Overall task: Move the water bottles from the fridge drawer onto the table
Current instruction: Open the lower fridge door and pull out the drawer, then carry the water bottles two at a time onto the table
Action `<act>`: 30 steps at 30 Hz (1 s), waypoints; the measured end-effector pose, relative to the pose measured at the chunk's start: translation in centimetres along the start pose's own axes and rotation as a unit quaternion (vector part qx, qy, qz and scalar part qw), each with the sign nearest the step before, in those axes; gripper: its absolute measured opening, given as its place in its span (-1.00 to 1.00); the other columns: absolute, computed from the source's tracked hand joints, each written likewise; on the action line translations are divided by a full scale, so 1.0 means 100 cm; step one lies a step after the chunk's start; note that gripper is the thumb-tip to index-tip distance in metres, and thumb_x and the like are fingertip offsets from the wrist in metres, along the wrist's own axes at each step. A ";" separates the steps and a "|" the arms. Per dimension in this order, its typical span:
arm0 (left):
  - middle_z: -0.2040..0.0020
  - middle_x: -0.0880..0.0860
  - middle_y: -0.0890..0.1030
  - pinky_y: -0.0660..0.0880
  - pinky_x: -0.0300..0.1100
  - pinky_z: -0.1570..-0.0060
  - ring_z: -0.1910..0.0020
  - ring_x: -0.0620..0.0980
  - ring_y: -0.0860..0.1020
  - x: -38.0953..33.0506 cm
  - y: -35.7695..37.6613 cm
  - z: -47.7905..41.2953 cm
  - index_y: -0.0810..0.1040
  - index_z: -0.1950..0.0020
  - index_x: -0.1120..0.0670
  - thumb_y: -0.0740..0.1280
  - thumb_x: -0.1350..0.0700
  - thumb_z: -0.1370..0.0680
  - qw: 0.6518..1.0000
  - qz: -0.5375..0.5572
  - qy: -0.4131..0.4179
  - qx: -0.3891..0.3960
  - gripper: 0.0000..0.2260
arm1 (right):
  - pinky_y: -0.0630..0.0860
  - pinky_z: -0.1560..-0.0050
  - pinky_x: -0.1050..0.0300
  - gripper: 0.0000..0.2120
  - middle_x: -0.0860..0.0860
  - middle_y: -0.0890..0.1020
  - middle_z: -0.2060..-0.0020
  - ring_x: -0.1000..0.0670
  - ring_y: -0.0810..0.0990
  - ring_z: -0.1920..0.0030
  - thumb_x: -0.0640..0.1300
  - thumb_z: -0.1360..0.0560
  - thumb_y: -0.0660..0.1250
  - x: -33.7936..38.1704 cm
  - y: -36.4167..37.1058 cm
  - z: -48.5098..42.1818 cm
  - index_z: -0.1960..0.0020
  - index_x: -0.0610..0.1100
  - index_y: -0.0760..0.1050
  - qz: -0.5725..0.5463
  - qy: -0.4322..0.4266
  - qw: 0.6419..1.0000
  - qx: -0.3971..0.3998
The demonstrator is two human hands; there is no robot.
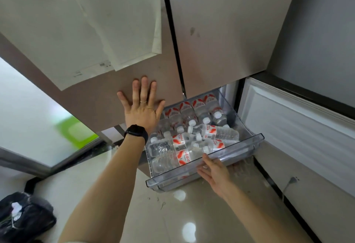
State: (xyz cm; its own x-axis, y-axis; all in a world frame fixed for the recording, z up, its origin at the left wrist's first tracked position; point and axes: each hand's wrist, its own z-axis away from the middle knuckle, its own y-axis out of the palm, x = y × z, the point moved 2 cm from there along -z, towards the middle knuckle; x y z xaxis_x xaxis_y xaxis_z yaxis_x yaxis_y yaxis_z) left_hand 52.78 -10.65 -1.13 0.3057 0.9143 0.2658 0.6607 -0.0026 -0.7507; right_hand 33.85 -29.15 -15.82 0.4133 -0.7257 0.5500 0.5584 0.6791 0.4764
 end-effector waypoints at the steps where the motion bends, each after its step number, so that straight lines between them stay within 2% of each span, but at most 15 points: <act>1: -0.55 -0.04 -0.48 -0.51 0.27 -0.40 -0.52 0.01 -0.47 -0.001 -0.002 0.000 -0.34 -0.60 -0.02 0.14 -0.27 -0.64 1.000 0.005 -0.001 0.006 -0.21 | 0.62 -0.11 -0.07 -0.77 -0.15 0.70 0.09 -0.13 0.72 0.03 -0.13 -0.49 0.46 0.001 0.000 0.002 -0.07 -0.20 0.53 0.004 0.001 1.000 0.002; 5: -0.57 0.01 -0.44 -0.39 0.35 -0.41 -0.55 0.08 -0.41 -0.014 -0.017 0.006 -0.29 -0.62 0.03 0.25 -0.12 -0.61 0.997 0.065 -0.025 0.029 -0.17 | 0.64 -0.10 -0.05 -0.72 -0.16 0.71 0.02 -0.13 0.72 -0.01 -0.07 -0.51 0.45 0.003 0.000 0.006 -0.12 -0.23 0.56 0.062 -0.007 0.998 -0.012; 8: -0.60 0.09 -0.37 -0.31 0.37 -0.43 -0.57 0.15 -0.35 -0.029 -0.025 0.021 -0.20 -0.65 0.01 0.34 -0.08 -0.52 0.988 0.120 -0.019 0.098 -0.10 | 0.65 -0.01 0.00 -0.67 -0.09 0.72 0.01 -0.07 0.74 0.04 0.09 -0.53 0.41 0.004 -0.004 0.007 -0.12 -0.15 0.57 0.193 -0.028 0.980 -0.036; 9: -0.62 0.09 -0.32 -0.29 0.36 -0.44 -0.59 0.17 -0.29 -0.034 -0.026 0.030 -0.17 -0.65 -0.04 0.35 -0.08 -0.50 0.982 0.143 -0.012 0.120 -0.10 | 0.65 0.02 0.02 -0.67 -0.04 0.72 0.01 -0.03 0.73 0.06 0.13 -0.53 0.39 0.005 -0.008 0.010 -0.10 -0.12 0.58 0.260 -0.040 0.964 -0.045; 11: -0.65 0.07 -0.16 -0.13 0.34 -0.49 -0.62 0.18 -0.08 -0.043 -0.025 0.054 -0.11 -0.65 -0.11 0.35 -0.04 -0.50 0.963 0.216 -0.009 0.161 -0.15 | 0.64 0.02 0.05 -0.74 0.05 0.72 0.07 0.07 0.72 0.12 0.15 -0.55 0.38 0.010 -0.015 0.018 -0.04 -0.04 0.57 0.404 -0.084 0.909 -0.064; 13: -0.64 0.08 0.04 0.12 0.25 -0.52 -0.57 0.19 0.15 -0.051 -0.019 0.080 -0.01 -0.64 -0.10 0.34 0.01 -0.53 0.927 0.303 -0.036 0.217 -0.23 | 0.59 0.07 0.14 -0.81 0.12 0.71 0.15 0.14 0.69 0.14 0.13 -0.54 0.39 0.018 -0.020 0.029 0.02 0.03 0.55 0.509 -0.125 0.848 -0.074; 14: -0.61 0.09 0.13 0.20 0.18 -0.51 -0.54 0.17 0.21 -0.054 -0.014 0.091 0.04 -0.63 -0.08 0.33 0.02 -0.55 0.907 0.335 -0.056 0.249 -0.28 | 0.56 0.08 0.17 -0.83 0.12 0.70 0.16 0.16 0.68 0.13 0.13 -0.53 0.40 0.022 -0.020 0.033 0.04 0.04 0.54 0.531 -0.144 0.832 -0.072; 17: -0.59 0.09 0.21 0.26 0.11 -0.48 -0.55 0.13 0.20 -0.061 0.004 0.117 0.12 -0.60 -0.07 0.30 -0.02 -0.59 0.858 0.372 -0.090 0.342 -0.38 | 0.52 0.07 0.27 -0.89 0.15 0.69 0.12 0.21 0.65 0.09 0.06 -0.52 0.43 0.039 -0.013 0.041 0.05 0.05 0.55 0.545 -0.218 0.807 -0.054; 20: -0.57 0.08 0.24 0.27 0.09 -0.47 -0.53 0.11 0.21 -0.065 0.021 0.119 0.16 -0.59 -0.05 0.27 -0.03 -0.59 0.845 0.368 -0.088 0.378 -0.41 | 0.49 0.09 0.42 -0.91 0.17 0.68 0.13 0.27 0.62 0.09 -0.02 -0.54 0.43 0.057 0.003 0.031 0.02 0.03 0.53 0.588 -0.275 0.760 -0.031; 21: -0.56 0.08 0.26 0.28 0.07 -0.46 -0.52 0.11 0.22 -0.066 0.025 0.116 0.18 -0.58 -0.03 0.27 -0.03 -0.59 0.841 0.370 -0.090 0.385 -0.42 | 0.51 0.07 0.40 -0.90 0.17 0.66 0.13 0.25 0.61 0.09 -0.03 -0.54 0.43 0.062 0.006 0.023 0.01 0.03 0.52 0.607 -0.286 0.740 -0.026; 23: -0.53 0.08 0.31 0.32 0.03 -0.43 -0.48 0.11 0.27 -0.069 0.032 0.106 0.21 -0.57 0.00 0.28 -0.02 -0.59 0.835 0.371 -0.093 0.397 -0.43 | 0.56 0.00 0.25 -0.87 0.18 0.64 0.10 0.17 0.61 0.06 0.02 -0.53 0.42 0.072 0.012 0.003 -0.03 0.05 0.52 0.663 -0.304 0.684 -0.014; 25: -0.50 0.08 0.35 0.38 0.01 -0.36 -0.43 0.11 0.33 -0.074 0.039 0.094 0.23 -0.56 0.00 0.28 -0.02 -0.59 0.831 0.362 -0.095 0.411 -0.44 | 0.57 -0.06 0.13 -0.78 0.16 0.61 0.04 0.10 0.59 0.01 0.09 -0.51 0.41 0.079 0.017 -0.019 -0.12 0.06 0.54 0.732 -0.285 0.619 0.015; 26: -0.48 0.08 0.37 0.40 0.01 -0.33 -0.41 0.12 0.35 -0.077 0.044 0.088 0.24 -0.56 0.00 0.28 -0.03 -0.59 0.830 0.355 -0.092 0.420 -0.45 | 0.54 -0.09 0.13 -0.73 0.13 0.58 0.00 0.07 0.58 -0.01 0.11 -0.51 0.40 0.081 0.020 -0.029 -0.17 0.06 0.54 0.756 -0.253 0.602 0.036; 28: -0.46 0.09 0.40 0.43 0.01 -0.28 -0.37 0.14 0.39 -0.084 0.057 0.078 0.27 -0.53 0.01 0.29 -0.05 -0.58 0.826 0.335 -0.081 0.446 -0.47 | 0.50 -0.11 0.14 -0.65 0.09 0.51 -0.06 0.05 0.56 -0.04 0.16 -0.47 0.42 0.085 0.023 -0.048 -0.20 0.09 0.54 0.778 -0.188 0.595 0.078; 30: -0.42 0.10 0.44 0.47 0.03 -0.24 -0.35 0.17 0.42 -0.093 0.071 0.070 0.30 -0.50 -0.02 0.31 -0.07 -0.56 0.815 0.313 -0.072 0.483 -0.47 | 0.51 -0.16 0.08 -0.61 0.10 0.54 -0.12 0.04 0.56 -0.11 0.25 -0.38 0.43 0.089 0.024 -0.063 -0.14 0.15 0.54 0.782 -0.141 0.597 0.109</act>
State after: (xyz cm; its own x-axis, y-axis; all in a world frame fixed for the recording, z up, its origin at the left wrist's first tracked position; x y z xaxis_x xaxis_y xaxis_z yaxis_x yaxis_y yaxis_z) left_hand 49.84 -16.30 -13.15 0.2467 0.8942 -0.3736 -0.4630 -0.2300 -0.8560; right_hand 43.44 -34.68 -14.12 0.1515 0.8420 0.5178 -0.4713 0.5220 -0.7109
